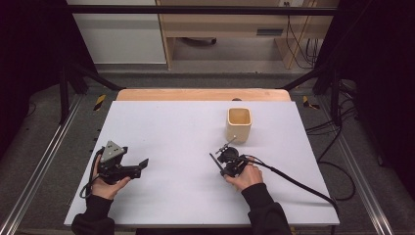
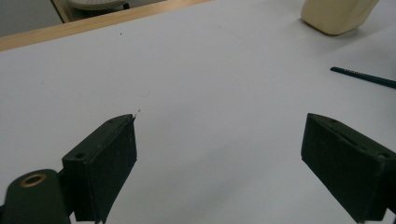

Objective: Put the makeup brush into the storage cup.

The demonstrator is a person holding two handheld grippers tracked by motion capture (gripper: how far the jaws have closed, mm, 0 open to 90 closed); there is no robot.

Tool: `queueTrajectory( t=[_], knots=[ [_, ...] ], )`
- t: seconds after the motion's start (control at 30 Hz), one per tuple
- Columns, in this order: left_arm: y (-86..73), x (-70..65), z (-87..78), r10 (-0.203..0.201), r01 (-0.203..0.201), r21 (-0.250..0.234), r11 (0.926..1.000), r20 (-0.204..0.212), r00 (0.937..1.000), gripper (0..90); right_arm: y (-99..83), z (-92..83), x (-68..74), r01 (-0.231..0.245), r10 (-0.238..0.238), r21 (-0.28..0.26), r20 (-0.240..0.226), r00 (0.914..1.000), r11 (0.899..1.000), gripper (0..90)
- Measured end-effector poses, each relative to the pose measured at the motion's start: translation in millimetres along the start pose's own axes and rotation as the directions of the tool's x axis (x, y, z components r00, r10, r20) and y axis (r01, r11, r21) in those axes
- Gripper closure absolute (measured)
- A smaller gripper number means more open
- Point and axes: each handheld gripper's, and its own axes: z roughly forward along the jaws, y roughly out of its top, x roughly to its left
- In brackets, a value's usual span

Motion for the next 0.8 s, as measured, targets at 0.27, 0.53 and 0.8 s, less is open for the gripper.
queueTrajectory(
  t=[0.27,0.53,0.8],
  knots=[
    [-0.4,-0.3,1.0,0.002,-0.002,0.004,1.0,-0.001,1.0,9.8,3.0,-0.7,1.8,0.002,-0.003,0.044,0.008,1.0,0.999,80.3],
    [-0.2,-1.4,1.7,0.01,-0.01,0.011,0.9999,0.0,0.9999,10.0,6.0,-0.4,1.6,-0.018,0.018,0.072,0.005,0.9998,0.997,81.4],
    [0.1,-2.3,1.8,0.02,-0.02,0.017,0.9997,0.002,0.9998,10.3,12.4,1.6,1.1,0.011,-0.012,0.118,0.011,0.9999,0.993,82.8]
  ],
)
